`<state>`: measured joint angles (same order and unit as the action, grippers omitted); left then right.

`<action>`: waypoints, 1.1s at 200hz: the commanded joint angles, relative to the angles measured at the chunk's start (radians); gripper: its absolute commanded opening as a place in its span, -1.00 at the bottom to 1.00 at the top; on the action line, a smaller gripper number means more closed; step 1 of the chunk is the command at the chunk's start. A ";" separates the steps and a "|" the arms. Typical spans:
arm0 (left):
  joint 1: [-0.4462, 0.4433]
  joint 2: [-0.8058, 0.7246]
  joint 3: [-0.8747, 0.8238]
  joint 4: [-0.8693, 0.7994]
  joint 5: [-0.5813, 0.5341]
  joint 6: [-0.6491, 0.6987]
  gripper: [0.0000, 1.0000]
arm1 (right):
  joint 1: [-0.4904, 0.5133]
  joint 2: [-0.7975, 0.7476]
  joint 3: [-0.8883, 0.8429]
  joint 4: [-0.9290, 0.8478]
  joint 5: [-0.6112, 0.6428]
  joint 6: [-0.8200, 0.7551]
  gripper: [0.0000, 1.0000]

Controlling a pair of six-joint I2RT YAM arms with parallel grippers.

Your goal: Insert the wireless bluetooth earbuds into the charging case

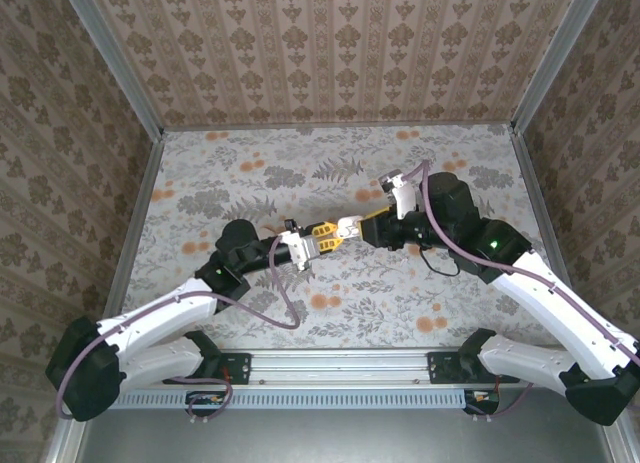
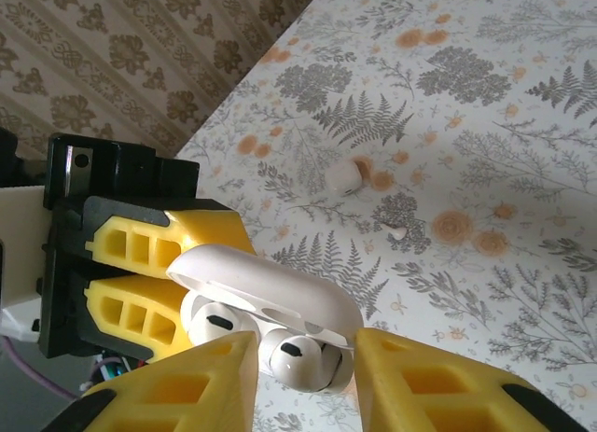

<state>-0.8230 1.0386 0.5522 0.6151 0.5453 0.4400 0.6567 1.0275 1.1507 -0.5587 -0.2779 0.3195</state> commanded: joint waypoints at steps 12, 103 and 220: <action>0.024 0.013 0.049 0.046 0.067 -0.099 -1.00 | 0.016 -0.045 -0.017 -0.006 0.068 -0.012 -0.33; 0.122 0.096 0.090 0.110 0.273 -0.380 -1.00 | 0.008 -0.015 -0.006 -0.021 -0.019 -0.044 -0.40; 0.128 0.144 0.101 0.080 0.307 -0.431 -1.00 | 0.009 0.097 0.062 -0.026 -0.053 -0.094 -0.44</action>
<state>-0.6868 1.1679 0.6113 0.6823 0.7929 0.0372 0.6579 1.1137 1.1793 -0.6117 -0.2829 0.2440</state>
